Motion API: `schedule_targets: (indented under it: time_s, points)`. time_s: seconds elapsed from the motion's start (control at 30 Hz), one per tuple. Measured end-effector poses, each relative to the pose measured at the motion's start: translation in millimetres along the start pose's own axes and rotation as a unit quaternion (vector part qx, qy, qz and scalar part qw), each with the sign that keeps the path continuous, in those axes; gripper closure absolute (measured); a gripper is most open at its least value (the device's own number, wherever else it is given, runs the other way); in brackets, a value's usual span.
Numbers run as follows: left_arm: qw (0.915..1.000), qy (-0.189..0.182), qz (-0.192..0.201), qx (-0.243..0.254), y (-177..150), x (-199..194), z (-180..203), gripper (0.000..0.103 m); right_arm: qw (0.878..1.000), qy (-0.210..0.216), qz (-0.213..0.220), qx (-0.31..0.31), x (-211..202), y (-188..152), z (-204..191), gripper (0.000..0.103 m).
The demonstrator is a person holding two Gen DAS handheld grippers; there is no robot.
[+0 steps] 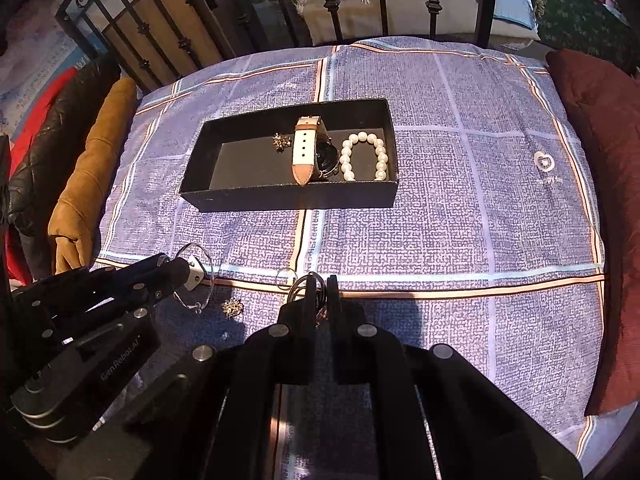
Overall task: Organize jewelry
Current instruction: 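Carry the ring into the box while the left gripper carries a silver earring there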
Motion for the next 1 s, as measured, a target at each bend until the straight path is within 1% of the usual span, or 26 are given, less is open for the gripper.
schedule_targets:
  time_s: [0.17, 0.27, 0.47, 0.63, 0.83, 1.0]
  points:
    - [1.0, 0.0, 0.001, 0.005, -1, 0, -3, 0.088, 1.0, -0.003, -0.001, -0.002, 1, -1, 1, 0.097]
    - [0.9999, -0.01, 0.005, 0.008, -1, -3, -9, 0.088, 1.0, -0.007, -0.003, -0.003, 3, -3, 2, 0.097]
    - [0.9996, 0.0, 0.006, 0.026, -4, 0, -22, 0.088, 1.0, -0.002, -0.002, 0.002, 8, -6, 2, 0.097]
    - [0.9995, 0.003, 0.004, 0.03, -2, 2, -22, 0.088, 1.0, 0.001, 0.001, 0.001, 8, -5, 0, 0.097]
    - [0.9995, -0.006, 0.012, 0.027, 15, -3, -10, 0.088, 1.0, 0.0, 0.014, -0.007, -1, 11, -3, 0.097]
    - [0.9993, -0.008, 0.031, 0.018, 43, -11, -5, 0.088, 0.999, -0.002, 0.035, -0.021, -10, 36, -10, 0.097]
Point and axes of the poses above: each gripper's, at about its wrist camera, not at the fingertips, and x roughly the way its jaws point, z to its right, y to its top, the point moved 6 cm from there along x, roughly the way its jaws point, and after that the axes turned 14 degrees about y, right-handed, at the moved point
